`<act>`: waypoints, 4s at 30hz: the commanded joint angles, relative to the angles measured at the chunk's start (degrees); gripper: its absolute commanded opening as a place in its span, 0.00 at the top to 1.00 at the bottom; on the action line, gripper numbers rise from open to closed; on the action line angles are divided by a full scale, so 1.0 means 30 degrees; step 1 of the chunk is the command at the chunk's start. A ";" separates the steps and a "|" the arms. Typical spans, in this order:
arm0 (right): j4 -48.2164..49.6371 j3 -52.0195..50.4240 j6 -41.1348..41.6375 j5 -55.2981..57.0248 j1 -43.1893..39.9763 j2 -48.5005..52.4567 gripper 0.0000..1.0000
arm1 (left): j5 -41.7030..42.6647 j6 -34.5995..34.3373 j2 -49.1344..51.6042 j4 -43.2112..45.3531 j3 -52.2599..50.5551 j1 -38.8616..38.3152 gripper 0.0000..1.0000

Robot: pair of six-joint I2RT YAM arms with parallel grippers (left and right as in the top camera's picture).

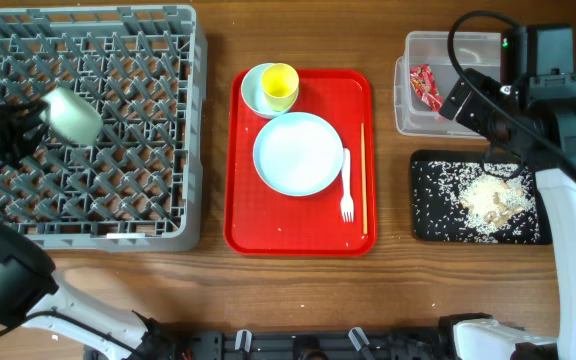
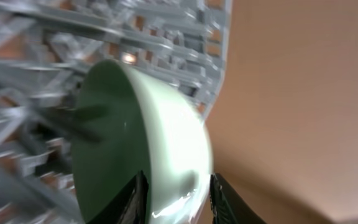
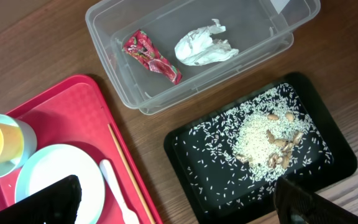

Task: Sort waste into correct bins and load items into the dishwasher rack
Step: 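Carry the green bowl left and place it in the dish rack, then release the bowl and move the left gripper back toward the red tray, then lower the left gripper into the yellow cup and grasp it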

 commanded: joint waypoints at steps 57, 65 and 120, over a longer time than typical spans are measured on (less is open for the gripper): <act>0.0036 0.0109 -0.0160 0.0452 -0.0044 0.0146 0.00 | -0.6645 0.3694 -1.0156 -0.8816 0.0124 -0.8990 0.00; 0.0036 0.0109 -0.0160 0.0452 -0.0044 0.0146 0.00 | -1.1001 0.4328 -0.8473 -0.6018 0.0087 -1.9402 0.00; 0.0029 0.0109 -0.0153 0.0452 -0.0044 0.0146 0.00 | -2.2083 1.0127 0.4422 0.0590 0.7563 -2.4655 0.23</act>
